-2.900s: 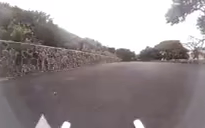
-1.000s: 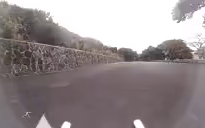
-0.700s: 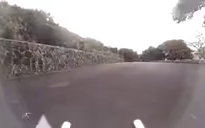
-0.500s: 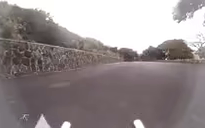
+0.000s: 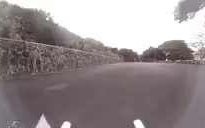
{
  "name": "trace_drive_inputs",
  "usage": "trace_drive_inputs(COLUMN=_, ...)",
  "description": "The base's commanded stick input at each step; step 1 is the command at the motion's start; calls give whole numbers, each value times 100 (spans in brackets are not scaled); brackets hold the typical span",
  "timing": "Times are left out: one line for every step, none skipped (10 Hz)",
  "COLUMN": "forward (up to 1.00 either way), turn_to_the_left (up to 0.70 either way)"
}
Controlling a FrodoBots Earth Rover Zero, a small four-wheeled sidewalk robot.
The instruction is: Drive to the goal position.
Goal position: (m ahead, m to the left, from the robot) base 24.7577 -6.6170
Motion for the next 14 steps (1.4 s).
trace_drive_inputs(forward=50, turn_to_the_left=-1)
trace_drive_inputs(forward=50, turn_to_the_left=0)
trace_drive_inputs(forward=50, turn_to_the_left=0)
trace_drive_inputs(forward=50, turn_to_the_left=0)
trace_drive_inputs(forward=50, turn_to_the_left=0)
trace_drive_inputs(forward=50, turn_to_the_left=0)
trace_drive_inputs(forward=50, turn_to_the_left=0)
trace_drive_inputs(forward=50, turn_to_the_left=0)
trace_drive_inputs(forward=50, turn_to_the_left=0)
trace_drive_inputs(forward=50, turn_to_the_left=0)
trace_drive_inputs(forward=50, turn_to_the_left=0)
trace_drive_inputs(forward=50, turn_to_the_left=0)
trace_drive_inputs(forward=50, turn_to_the_left=0)
trace_drive_inputs(forward=50, turn_to_the_left=0)
